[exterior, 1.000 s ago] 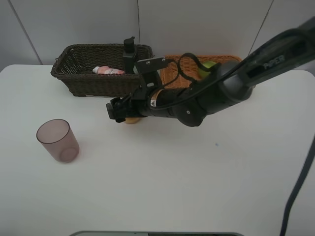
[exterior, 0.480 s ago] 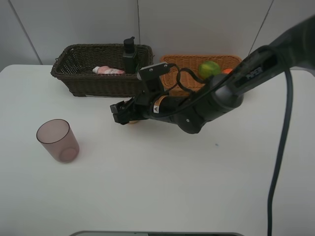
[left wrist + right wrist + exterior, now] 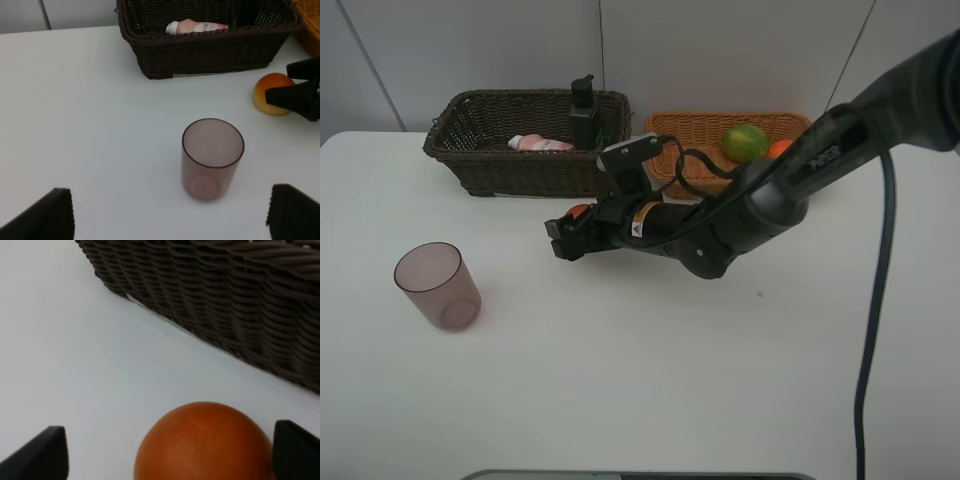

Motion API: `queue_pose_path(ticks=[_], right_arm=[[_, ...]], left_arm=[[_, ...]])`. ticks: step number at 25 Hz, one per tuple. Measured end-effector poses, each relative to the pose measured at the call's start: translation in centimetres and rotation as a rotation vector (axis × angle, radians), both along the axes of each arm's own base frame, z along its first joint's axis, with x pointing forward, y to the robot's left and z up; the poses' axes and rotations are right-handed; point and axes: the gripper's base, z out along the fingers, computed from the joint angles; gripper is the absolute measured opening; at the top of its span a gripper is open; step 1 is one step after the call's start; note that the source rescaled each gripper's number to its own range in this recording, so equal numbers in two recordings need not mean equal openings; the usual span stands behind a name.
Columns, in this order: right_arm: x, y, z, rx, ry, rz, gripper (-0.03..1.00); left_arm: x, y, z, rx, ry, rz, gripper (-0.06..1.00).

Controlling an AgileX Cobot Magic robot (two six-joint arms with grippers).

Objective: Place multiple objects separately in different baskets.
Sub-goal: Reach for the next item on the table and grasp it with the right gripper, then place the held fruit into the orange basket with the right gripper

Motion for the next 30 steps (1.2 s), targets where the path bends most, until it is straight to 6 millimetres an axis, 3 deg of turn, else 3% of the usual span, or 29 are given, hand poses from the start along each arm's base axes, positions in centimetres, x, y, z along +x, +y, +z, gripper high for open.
queue_pose_path(ticks=[30], right_arm=[[0.5,0.2,-1.1,-0.058,0.054,-0.020,0.77]], left_arm=[[0.0,0.0,0.0,0.000,0.000,0.000,1.00]])
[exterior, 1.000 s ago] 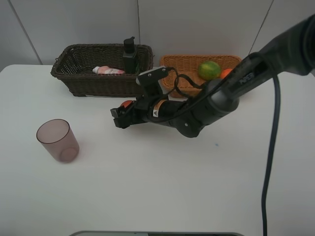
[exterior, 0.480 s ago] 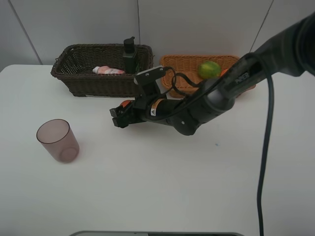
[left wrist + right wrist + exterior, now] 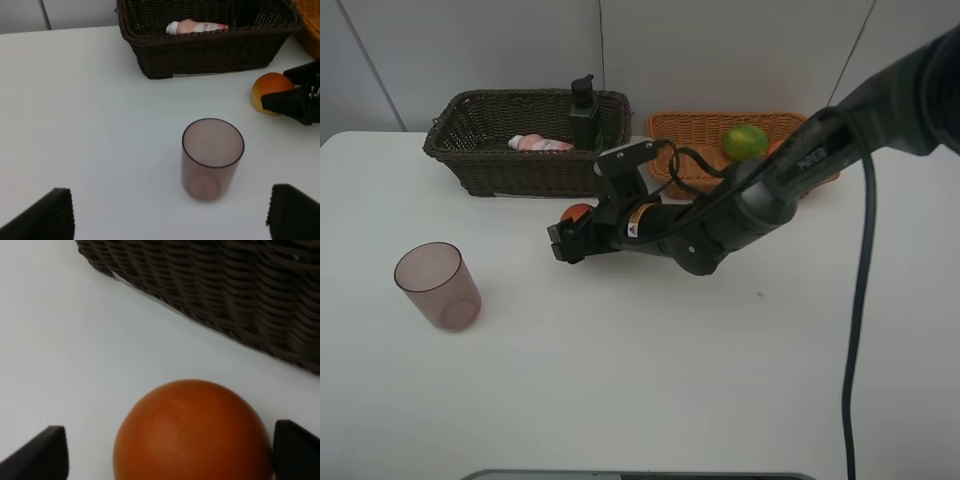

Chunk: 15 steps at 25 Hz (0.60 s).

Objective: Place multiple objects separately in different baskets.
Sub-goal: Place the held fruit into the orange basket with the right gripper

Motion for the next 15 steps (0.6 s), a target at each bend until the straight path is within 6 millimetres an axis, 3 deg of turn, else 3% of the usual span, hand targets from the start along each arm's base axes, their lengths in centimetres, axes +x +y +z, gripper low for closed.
queue_pose_path(ticks=[5,15], right_arm=[[0.2,0.1,-0.9,-0.047,0.041,-0.004,0.77],[1.0,0.7,-0.4,-0.041,0.031,-0.006,0.77]], left_arm=[[0.0,0.0,0.0,0.000,0.000,0.000,1.00],[0.0,0.0,0.0,0.000,0.000,0.000,1.00]])
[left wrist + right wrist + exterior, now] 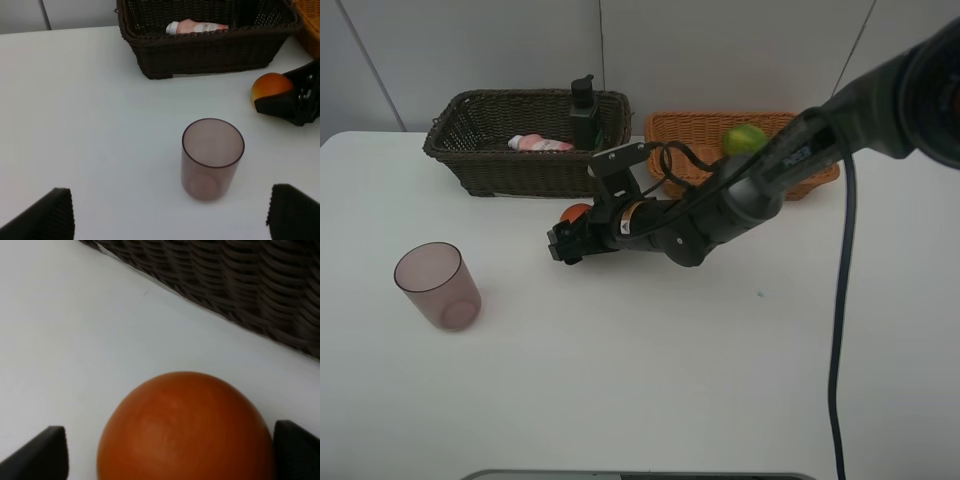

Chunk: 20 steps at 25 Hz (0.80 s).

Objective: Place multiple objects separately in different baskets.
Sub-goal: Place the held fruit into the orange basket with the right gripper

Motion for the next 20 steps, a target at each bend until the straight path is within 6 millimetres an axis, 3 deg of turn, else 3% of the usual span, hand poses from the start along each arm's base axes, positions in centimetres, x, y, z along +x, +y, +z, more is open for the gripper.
queue_pose_path(ticks=[5,6,9,20], right_arm=[[-0.05,-0.04,-0.46,-0.005,0.006,0.000,0.74],[-0.04,-0.03,-0.45,-0.003,0.004,0.000,0.69],[-0.03,-0.02,-0.44,-0.002,0.004,0.000,0.43],[-0.01,0.00,-0.40,0.002,0.000,0.000,0.43]], left_arm=[[0.00,0.00,0.00,0.000,0.000,0.000,1.00],[0.00,0.00,0.00,0.000,0.000,0.000,1.00],[0.00,0.00,0.00,0.000,0.000,0.000,1.00],[0.00,0.00,0.00,0.000,0.000,0.000,1.00]])
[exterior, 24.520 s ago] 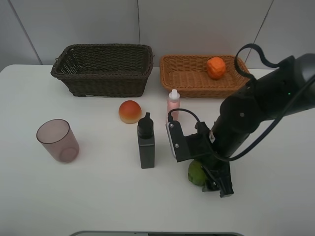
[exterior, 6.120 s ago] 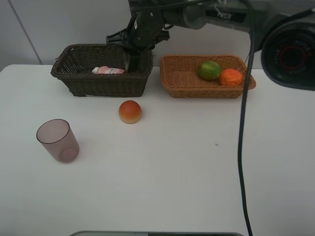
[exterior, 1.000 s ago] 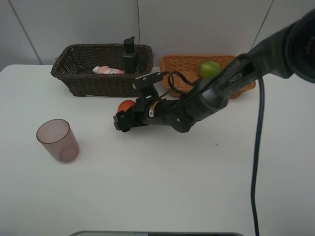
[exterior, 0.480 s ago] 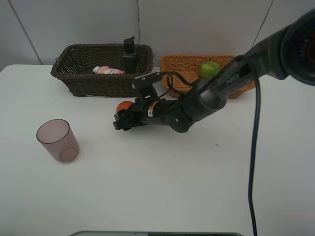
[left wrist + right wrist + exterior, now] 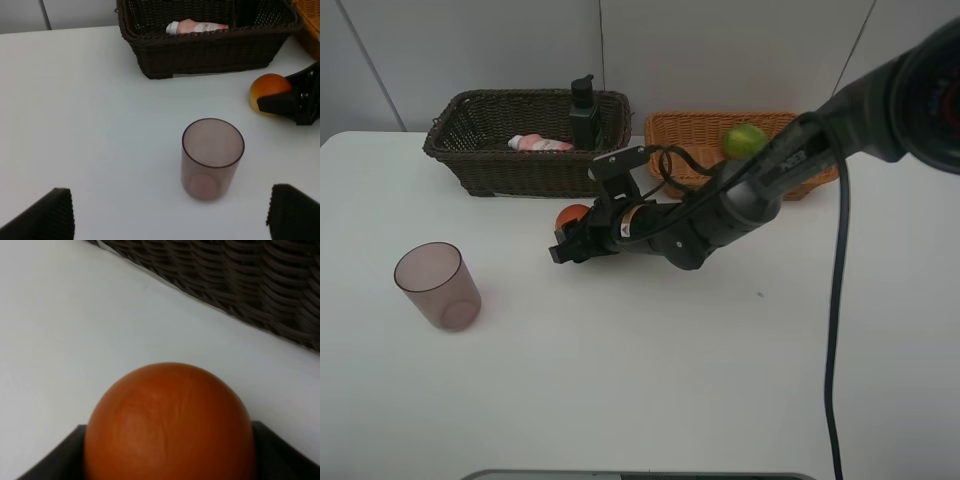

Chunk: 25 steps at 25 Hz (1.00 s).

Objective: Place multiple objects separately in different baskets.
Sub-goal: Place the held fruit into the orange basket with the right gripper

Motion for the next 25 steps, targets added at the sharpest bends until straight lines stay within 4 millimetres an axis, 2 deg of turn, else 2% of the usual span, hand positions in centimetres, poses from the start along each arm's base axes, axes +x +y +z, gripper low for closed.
queue_pose_path(ticks=[13,18,25], right_arm=[[0.0,0.0,0.3,0.001,-0.002,0.000,0.43],[0.1,-0.1,2.9,-0.011,-0.002,-0.006,0.43],[-0.9,-1.4,6.9,-0.165,0.086,-0.009,0.43]], left_arm=[[0.0,0.0,0.0,0.000,0.000,0.000,1.00],[0.0,0.0,0.0,0.000,0.000,0.000,1.00],[0.0,0.0,0.0,0.000,0.000,0.000,1.00]])
